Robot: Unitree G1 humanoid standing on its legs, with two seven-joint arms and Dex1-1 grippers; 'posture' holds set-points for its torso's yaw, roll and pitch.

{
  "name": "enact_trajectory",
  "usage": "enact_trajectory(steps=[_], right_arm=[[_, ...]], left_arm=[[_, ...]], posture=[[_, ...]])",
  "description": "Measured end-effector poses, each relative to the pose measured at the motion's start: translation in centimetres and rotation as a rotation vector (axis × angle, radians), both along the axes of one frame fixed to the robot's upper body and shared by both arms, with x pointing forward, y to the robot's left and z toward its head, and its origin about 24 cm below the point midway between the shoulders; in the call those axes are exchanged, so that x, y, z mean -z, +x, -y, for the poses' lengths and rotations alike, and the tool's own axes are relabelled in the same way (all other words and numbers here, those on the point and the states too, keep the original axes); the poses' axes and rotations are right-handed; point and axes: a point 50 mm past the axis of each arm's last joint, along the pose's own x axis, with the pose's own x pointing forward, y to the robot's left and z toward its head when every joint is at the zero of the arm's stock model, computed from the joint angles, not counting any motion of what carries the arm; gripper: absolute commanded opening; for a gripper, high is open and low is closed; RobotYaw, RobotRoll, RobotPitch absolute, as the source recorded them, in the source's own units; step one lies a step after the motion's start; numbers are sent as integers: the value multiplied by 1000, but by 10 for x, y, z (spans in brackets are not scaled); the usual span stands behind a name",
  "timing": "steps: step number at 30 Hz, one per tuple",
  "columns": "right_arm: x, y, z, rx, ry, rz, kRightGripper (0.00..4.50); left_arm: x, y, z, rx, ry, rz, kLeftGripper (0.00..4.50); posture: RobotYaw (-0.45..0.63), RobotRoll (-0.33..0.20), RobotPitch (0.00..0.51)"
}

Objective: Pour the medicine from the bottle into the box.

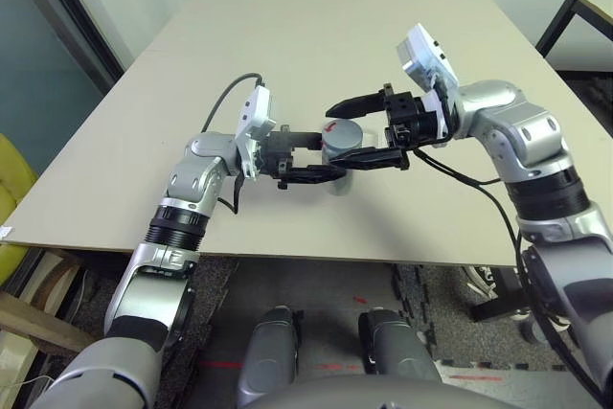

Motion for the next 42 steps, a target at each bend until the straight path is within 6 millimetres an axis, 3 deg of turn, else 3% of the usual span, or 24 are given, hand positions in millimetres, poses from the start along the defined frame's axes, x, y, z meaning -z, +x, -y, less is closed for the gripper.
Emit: enact_trajectory(steps=[1,9,13,17,23,26,29,35,38,42], right_arm=[[0,0,0,1,0,-3,2598],[1,1,-3,19,42,-54,2598],[-3,4,-3,43,149,-121,2598],[-16,6,3,75,210,-95,2598],[-13,14,12,172,218,-73,2598],[0,33,31,383,165,-22,2598],[28,50,62,633,87,-8,2598],[84,58,107,961,54,-55,2598],[105,57,117,1072,54,-70,2598],[115,58,121,1168,58,-39,2598]], left_arm=[[0,0,0,0,0,3,2448],[-1,0,-3,-8,-9,5,2448],[-3,0,-4,-12,-17,13,2448],[5,0,-3,-8,-4,-16,2448],[6,1,-4,-12,-1,-25,2448],[7,1,-5,-16,3,-26,2448],[7,1,-8,-23,11,-28,2448],[8,1,-9,-37,11,-25,2448],[7,1,-9,-42,10,-24,2448],[7,1,-9,-45,9,-24,2448]], posture=[[-37,0,46],[-39,0,46],[-40,0,45],[-40,0,46],[-34,0,47],[-32,0,49],[-34,0,48],[-29,0,49],[-27,0,49],[-27,0,47]])
